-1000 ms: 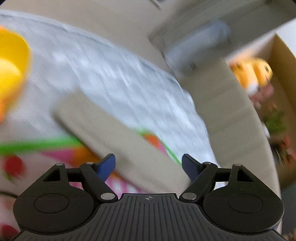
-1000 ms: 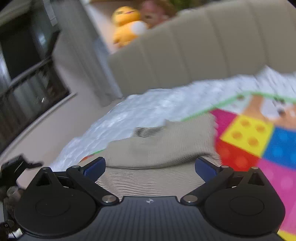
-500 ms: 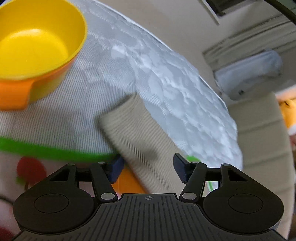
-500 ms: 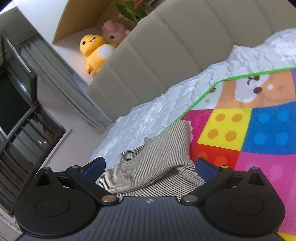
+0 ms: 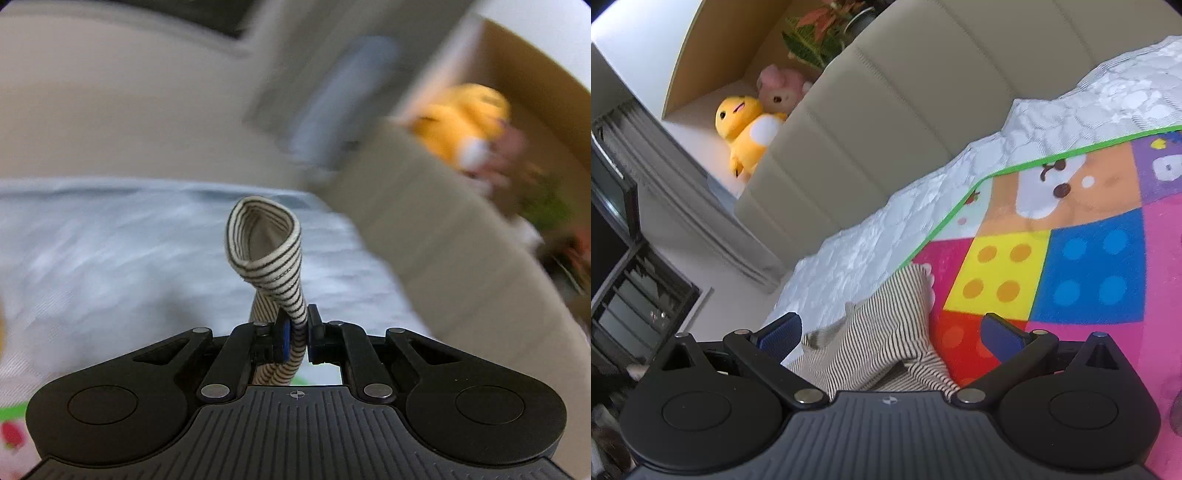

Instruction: Fold clothes

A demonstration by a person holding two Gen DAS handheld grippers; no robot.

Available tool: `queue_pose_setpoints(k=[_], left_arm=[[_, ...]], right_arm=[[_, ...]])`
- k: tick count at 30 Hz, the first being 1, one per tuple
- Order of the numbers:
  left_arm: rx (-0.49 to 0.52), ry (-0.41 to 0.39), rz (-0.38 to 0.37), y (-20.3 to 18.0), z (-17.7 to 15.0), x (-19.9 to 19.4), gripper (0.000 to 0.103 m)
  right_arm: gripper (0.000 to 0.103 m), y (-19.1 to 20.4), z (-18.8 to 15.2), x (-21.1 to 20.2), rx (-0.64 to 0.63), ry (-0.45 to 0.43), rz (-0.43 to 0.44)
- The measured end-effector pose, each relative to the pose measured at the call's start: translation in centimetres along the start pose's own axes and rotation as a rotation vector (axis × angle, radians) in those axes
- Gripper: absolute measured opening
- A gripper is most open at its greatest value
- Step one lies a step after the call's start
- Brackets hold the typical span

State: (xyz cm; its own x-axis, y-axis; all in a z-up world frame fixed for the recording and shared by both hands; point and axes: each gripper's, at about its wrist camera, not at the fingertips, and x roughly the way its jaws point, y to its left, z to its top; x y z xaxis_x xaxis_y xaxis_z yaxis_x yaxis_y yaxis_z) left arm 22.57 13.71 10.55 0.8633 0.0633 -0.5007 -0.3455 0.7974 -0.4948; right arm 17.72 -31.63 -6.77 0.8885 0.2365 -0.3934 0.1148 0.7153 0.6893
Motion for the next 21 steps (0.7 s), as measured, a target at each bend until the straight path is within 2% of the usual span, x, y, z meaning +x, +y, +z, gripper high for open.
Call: queue_pose_setpoints(k=[2,6,12,14,17,20,21], left_arm=[[0.068,0.005,-0.057,-3.9,-0.4,0.1,0.009],[0.166,0.069,-0.125,-10.2,-3.2,2.0,0.009],[0.245,0.227,-0.205,-16.4,-10.1,5.4,0.010],[0.274,0.285,-0.214,-17.6,-12.6,6.4,0.010],[0.288,0.358,-0.215,-18.6,-15.2,7.5,0.019],[0.295,0.399,-0.221,-18.8,-16.5,8.0,0.022],[0.297,0.402,-0.223,-18.5,-16.5,7.8,0.027]], right_arm=[[0.103,-0.3,0.2,-0.2,0.014,-0.016,-0.012],[0.103,-1.1,0.8,-0.8,0.061,-0.047,-0.023],[0.103,-2.7,1.4,-1.3,0.143,-0.082,-0.064],[0.103,-3.1,1.4,-1.1,0.167,-0.066,-0.055],[0.103,-3.3,1.3,-0.7,0.187,-0.042,-0.043],[0.103,-3.1,1.2,-0.2,0.177,-0.016,-0.038],[0.103,-2.9,1.1,0.0,0.163,-0.007,-0.039]])
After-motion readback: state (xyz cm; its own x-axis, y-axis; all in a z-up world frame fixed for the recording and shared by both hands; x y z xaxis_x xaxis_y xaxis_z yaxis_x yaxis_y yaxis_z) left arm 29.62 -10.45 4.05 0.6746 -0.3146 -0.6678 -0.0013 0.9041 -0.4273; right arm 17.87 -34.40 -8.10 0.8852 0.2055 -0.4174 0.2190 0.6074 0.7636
